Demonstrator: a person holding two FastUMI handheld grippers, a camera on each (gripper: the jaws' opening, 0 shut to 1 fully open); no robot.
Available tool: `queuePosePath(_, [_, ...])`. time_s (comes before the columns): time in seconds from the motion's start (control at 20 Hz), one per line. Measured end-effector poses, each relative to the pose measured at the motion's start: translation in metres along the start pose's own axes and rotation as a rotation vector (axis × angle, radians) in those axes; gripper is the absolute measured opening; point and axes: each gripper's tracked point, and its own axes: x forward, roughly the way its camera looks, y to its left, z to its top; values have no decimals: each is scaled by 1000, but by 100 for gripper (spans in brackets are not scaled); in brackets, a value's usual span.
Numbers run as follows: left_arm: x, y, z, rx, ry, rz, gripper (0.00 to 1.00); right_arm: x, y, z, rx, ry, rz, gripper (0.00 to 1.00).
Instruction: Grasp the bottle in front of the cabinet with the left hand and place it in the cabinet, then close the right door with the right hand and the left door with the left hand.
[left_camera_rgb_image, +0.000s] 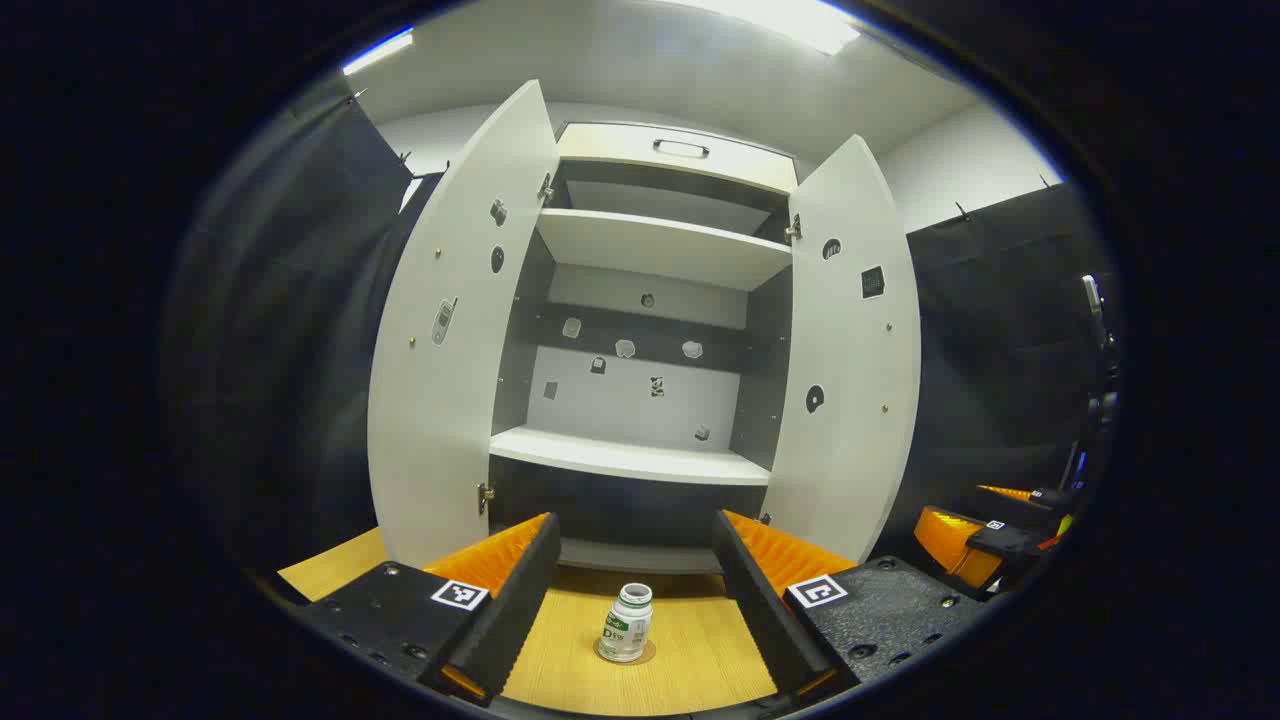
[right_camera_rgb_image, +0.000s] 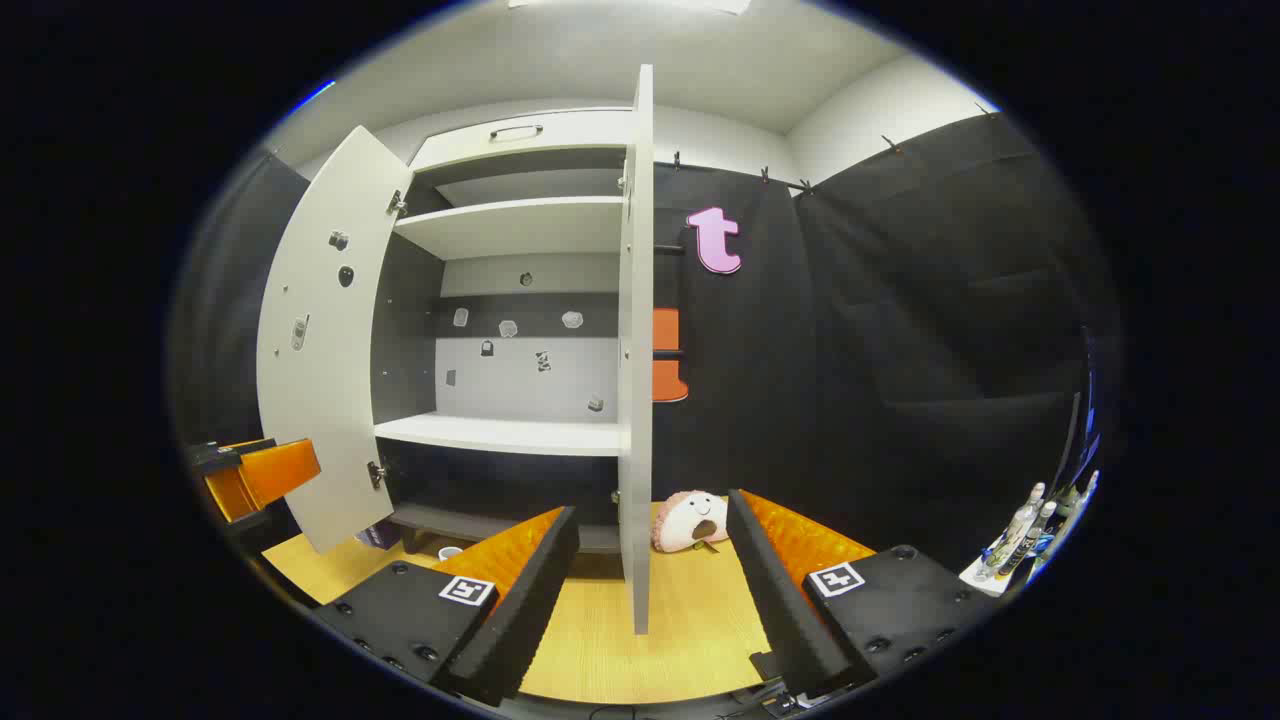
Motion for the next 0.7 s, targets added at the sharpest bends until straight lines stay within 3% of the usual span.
queuePosePath(0.15, [1, -2, -2, 10, 10, -11, 93, -7, 1, -3, 5, 9, -2, 98])
queuePosePath(0.2, [1, -2, -2, 9, 13, -13, 94, -9, 2, -3, 3, 9, -6, 89])
queuePosePath(0.25, [0, -2, -3, 6, 16, -15, 93, -12, 0, -3, 3, 8, -11, 98])
queuePosePath(0.4, [-4, -2, -8, 1, 40, -19, 94, -16, -2, -1, 0, 4, -26, 98])
queuePosePath(0.45, [-7, -2, -7, -2, 42, -18, 93, -17, -1, 0, 1, 3, -24, 89])
queuePosePath(0.5, [-9, -1, -6, -4, 42, -16, 93, -18, 0, 0, 1, 3, -22, 98])
queuePosePath(0.7, [-15, 2, -9, -3, 47, -5, 92, -23, 4, -3, -2, 13, -11, 98])
